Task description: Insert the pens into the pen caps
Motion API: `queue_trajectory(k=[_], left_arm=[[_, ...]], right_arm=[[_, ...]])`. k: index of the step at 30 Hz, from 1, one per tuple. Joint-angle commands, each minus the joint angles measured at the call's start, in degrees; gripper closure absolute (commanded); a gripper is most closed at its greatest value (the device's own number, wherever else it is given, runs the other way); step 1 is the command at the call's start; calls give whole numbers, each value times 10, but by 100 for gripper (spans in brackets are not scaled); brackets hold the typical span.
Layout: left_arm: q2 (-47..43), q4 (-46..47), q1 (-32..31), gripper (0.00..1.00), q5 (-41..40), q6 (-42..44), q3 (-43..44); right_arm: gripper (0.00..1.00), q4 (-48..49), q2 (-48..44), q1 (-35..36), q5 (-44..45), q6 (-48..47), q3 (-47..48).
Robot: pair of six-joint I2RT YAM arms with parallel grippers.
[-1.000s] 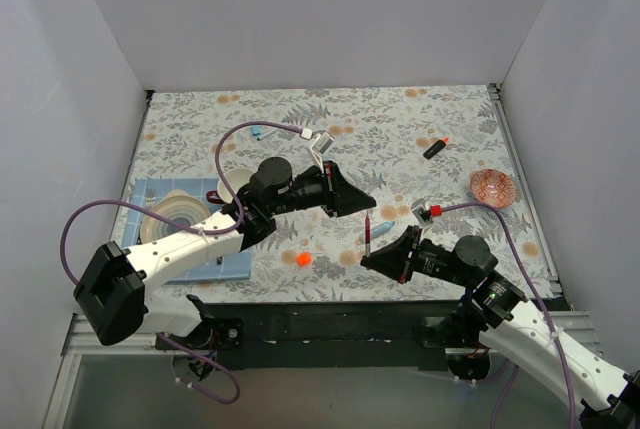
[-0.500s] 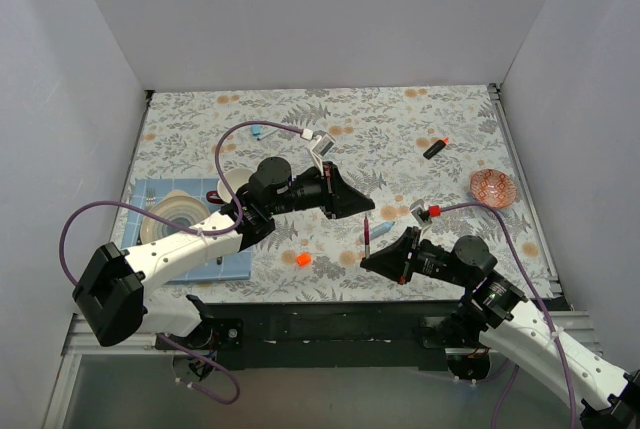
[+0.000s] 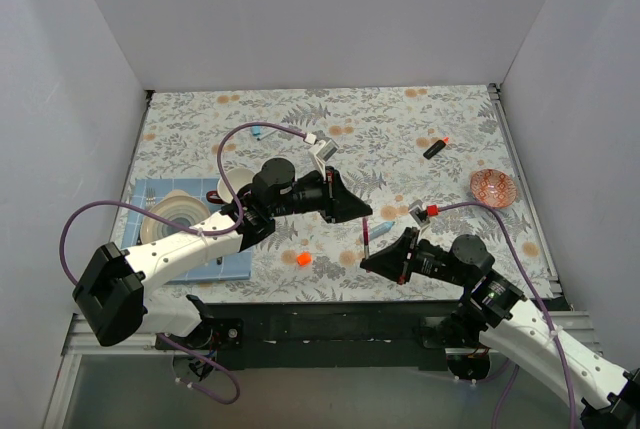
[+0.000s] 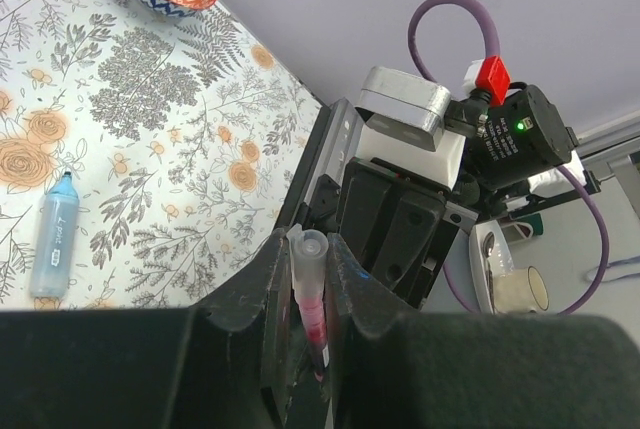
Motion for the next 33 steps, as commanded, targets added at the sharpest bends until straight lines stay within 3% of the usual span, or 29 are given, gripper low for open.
queue_trajectory(k=[1, 15, 25, 33], left_arm=[[-9, -30, -2, 100, 4, 21, 7], [-19, 37, -11, 100, 36, -37, -60], [5, 108, -37, 100, 45, -74, -124], [28, 158, -68, 100, 31, -84, -146]], right_arm=[[99, 28, 3, 0, 4, -2, 21], [99, 64, 21, -1, 57, -6, 41], [99, 60, 35, -2, 215, -69, 132], [99, 83, 109, -2, 248, -125, 224]])
